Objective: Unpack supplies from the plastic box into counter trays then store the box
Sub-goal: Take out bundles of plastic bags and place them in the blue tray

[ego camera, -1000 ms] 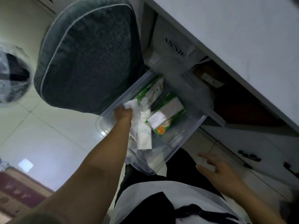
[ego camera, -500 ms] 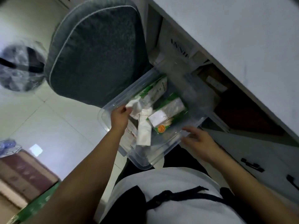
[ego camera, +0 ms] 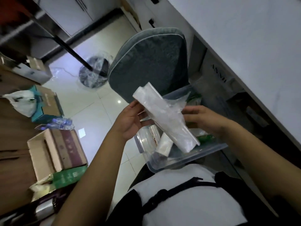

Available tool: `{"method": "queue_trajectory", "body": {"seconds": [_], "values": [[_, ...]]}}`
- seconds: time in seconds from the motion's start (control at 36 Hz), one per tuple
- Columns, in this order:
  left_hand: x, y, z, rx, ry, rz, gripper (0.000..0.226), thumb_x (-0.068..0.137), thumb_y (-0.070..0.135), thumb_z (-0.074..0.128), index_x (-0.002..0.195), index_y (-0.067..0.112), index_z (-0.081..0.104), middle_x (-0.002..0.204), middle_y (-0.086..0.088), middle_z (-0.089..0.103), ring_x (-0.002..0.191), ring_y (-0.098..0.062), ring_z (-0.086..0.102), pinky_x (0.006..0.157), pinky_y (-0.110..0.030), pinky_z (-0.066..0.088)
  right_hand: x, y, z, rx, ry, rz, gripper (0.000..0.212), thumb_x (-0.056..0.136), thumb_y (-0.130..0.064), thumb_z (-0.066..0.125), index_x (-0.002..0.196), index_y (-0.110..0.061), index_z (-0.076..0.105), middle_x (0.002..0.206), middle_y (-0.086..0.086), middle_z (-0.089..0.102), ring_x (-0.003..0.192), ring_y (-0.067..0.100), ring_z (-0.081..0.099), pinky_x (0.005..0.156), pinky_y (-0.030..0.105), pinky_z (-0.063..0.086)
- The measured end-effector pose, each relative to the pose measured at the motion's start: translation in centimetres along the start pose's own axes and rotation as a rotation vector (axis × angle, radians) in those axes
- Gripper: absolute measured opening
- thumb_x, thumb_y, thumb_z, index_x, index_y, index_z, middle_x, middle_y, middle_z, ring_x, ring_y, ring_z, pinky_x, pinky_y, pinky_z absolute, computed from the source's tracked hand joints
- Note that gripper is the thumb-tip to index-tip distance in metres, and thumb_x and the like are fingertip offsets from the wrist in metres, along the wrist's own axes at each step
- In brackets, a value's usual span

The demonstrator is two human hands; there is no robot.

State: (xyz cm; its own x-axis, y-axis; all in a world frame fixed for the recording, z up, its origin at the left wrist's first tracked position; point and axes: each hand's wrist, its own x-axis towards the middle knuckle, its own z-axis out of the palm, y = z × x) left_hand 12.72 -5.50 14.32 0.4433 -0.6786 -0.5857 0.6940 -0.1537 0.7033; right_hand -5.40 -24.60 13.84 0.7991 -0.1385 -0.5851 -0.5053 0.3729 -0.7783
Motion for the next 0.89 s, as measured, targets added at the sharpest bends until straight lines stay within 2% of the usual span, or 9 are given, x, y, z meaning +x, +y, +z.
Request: {"method": "queue_trajectory", "body": {"seconds": [0.08,0.14,0.25,0.33,0.47,0.58,0.72,0.78,0.89], "values": [[-0.6,-1.5,0.8,0.008,0.133,-0.041,0.030,0.097,0.021,0.061,0.125,0.013,0.066,0.114,-0.015,0.069,0.103,-0.033,0.068,0.083,-0.052,0.058,-0.4,0.6,0.4,0.115,-0.085,0.047,0.014,0.087,-0.012,0.064,0.096,-0.007,0.074,0.092,0.008,0.074,0.084,0.022,0.069,0.076,0.033,0.059],[-1.2,-2.4,1.1,0.010,0.168,-0.071,0.032,0.096,0.020,0.062,0.127,0.012,0.065,0.114,-0.015,0.070,0.102,-0.032,0.070,0.081,-0.050,0.058,-0.8,1.3,0.7,0.143,-0.084,0.063,0.026,0.084,-0.015,0.068,0.106,-0.001,0.071,0.099,0.011,0.074,0.087,0.023,0.069,0.076,0.037,0.058],[-2.1,-3.5,1.8,0.010,0.209,-0.120,0.034,0.092,0.022,0.067,0.125,0.011,0.065,0.115,-0.014,0.072,0.102,-0.033,0.071,0.074,-0.046,0.060,-1.6,3.2,1.5,0.183,-0.073,0.068,0.045,0.064,-0.031,0.081,0.104,-0.012,0.073,0.103,0.007,0.076,0.087,0.020,0.072,0.068,0.033,0.058],[-2.1,-4.1,2.5,0.011,0.258,-0.141,0.031,0.091,0.020,0.069,0.120,0.008,0.067,0.109,-0.014,0.071,0.094,-0.029,0.072,0.073,-0.043,0.060,-1.7,4.3,1.9,0.194,-0.046,0.050,0.024,0.080,-0.016,0.075,0.104,-0.020,0.075,0.105,0.009,0.075,0.087,0.023,0.072,0.074,0.039,0.057],[-2.3,-5.5,4.3,-0.019,0.183,-0.166,0.044,0.086,0.041,0.072,0.120,0.015,0.066,0.113,-0.011,0.074,0.102,-0.029,0.072,0.081,-0.045,0.059,-1.6,5.0,2.1,0.206,0.121,0.016,0.019,0.082,-0.007,0.073,0.098,-0.016,0.077,0.087,0.005,0.078,0.070,0.017,0.072,0.055,0.025,0.054],[-2.7,-7.5,6.2,0.042,0.065,-0.190,0.063,0.077,0.045,0.080,0.130,0.018,0.061,0.121,-0.011,0.071,0.110,-0.029,0.069,0.085,-0.047,0.057,-1.9,5.8,2.2,0.002,0.323,-0.140,0.029,0.082,-0.008,0.072,0.108,-0.021,0.072,0.100,0.002,0.075,0.092,0.020,0.071,0.072,0.033,0.059],[-2.7,-8.8,7.3,-0.012,0.078,-0.190,0.054,0.076,0.037,0.082,0.124,0.019,0.065,0.113,-0.009,0.074,0.098,-0.024,0.072,0.076,-0.045,0.058,-3.0,6.3,3.5,-0.388,0.339,-0.355,0.060,0.089,-0.014,0.060,0.134,-0.051,0.044,0.120,-0.020,0.064,0.102,-0.002,0.062,0.083,0.017,0.051],[-2.7,-8.7,7.1,-0.015,0.093,-0.189,0.050,0.076,0.036,0.083,0.120,0.018,0.067,0.110,-0.009,0.075,0.095,-0.024,0.073,0.075,-0.045,0.058,-3.1,6.4,3.8,-0.487,0.352,-0.352,0.065,0.092,-0.009,0.055,0.142,-0.047,0.036,0.130,-0.014,0.058,0.110,0.005,0.058,0.089,0.023,0.049],[-2.6,-8.0,6.5,0.003,0.084,-0.172,0.037,0.079,0.031,0.081,0.112,0.018,0.072,0.106,-0.010,0.074,0.092,-0.026,0.072,0.075,-0.046,0.058,-3.5,5.6,3.6,-0.598,0.305,-0.374,0.036,0.093,-0.012,0.053,0.125,-0.025,0.061,0.128,-0.001,0.060,0.110,0.017,0.059,0.095,0.040,0.051]]}}
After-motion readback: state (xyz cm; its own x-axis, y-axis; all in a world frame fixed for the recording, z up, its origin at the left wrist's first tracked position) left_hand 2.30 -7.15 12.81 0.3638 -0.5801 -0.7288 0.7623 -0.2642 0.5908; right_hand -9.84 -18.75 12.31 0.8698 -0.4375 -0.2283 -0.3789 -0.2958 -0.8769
